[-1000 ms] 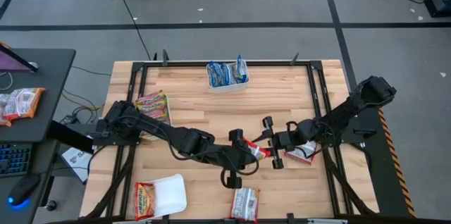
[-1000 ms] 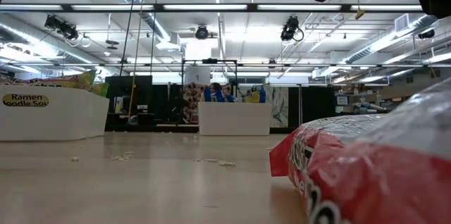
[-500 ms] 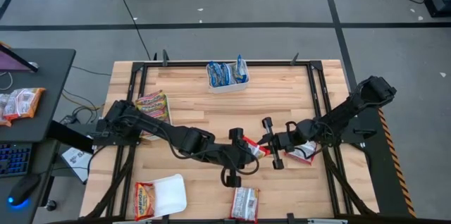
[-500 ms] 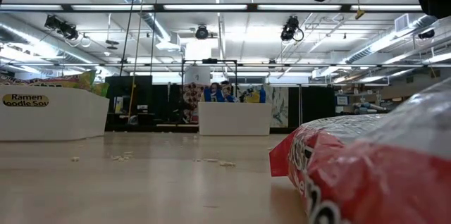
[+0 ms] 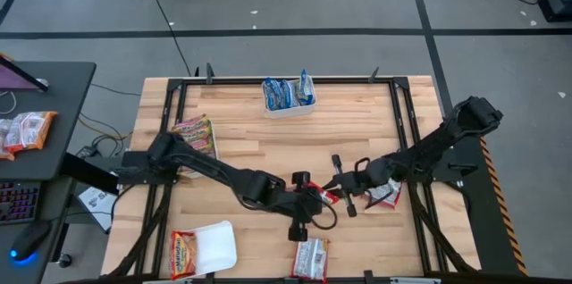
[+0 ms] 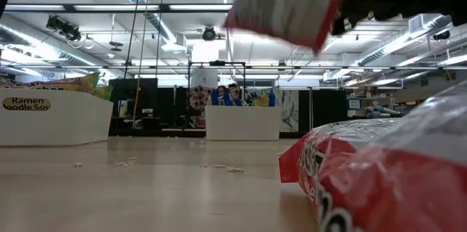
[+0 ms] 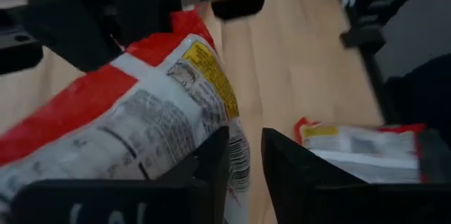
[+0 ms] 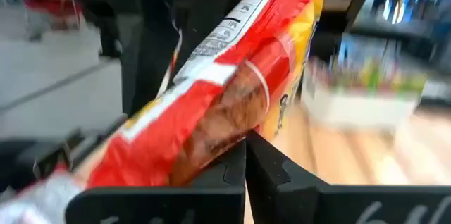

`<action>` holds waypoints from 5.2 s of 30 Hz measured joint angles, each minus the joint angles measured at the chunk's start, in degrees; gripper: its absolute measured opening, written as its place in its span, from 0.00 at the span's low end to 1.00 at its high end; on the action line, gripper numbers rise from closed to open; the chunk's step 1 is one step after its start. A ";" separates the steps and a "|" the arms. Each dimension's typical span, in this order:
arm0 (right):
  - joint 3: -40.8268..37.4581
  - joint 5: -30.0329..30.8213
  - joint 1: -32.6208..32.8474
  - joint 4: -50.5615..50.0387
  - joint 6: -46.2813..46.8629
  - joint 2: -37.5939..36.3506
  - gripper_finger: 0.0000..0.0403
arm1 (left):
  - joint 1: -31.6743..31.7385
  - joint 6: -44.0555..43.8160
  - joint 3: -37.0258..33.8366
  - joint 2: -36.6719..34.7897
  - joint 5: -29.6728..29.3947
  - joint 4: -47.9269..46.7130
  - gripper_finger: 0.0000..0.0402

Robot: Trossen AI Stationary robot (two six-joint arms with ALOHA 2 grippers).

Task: Sort Maruchan noodles
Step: Put the red noodle pack into the bottom white bin

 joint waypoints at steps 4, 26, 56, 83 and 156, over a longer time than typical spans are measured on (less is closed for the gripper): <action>0.02 3.81 1.86 -11.51 5.68 0.00 0.00 | 0.71 0.22 -0.04 5.02 1.53 1.27 0.20; 0.22 0.39 12.41 -42.08 28.51 -0.11 0.01 | 1.02 -5.26 -0.09 11.45 21.14 -3.31 0.30; 0.09 5.56 16.32 -50.61 29.31 -0.04 0.01 | 11.78 -30.98 -0.09 15.11 31.24 18.27 0.66; 0.02 8.66 14.84 -50.13 28.87 -0.04 0.02 | 10.44 -43.24 -0.04 18.59 26.50 24.55 0.73; 2.32 7.10 26.74 -52.47 39.04 -4.13 0.12 | -29.20 -117.65 -15.89 -10.96 25.45 -45.95 0.19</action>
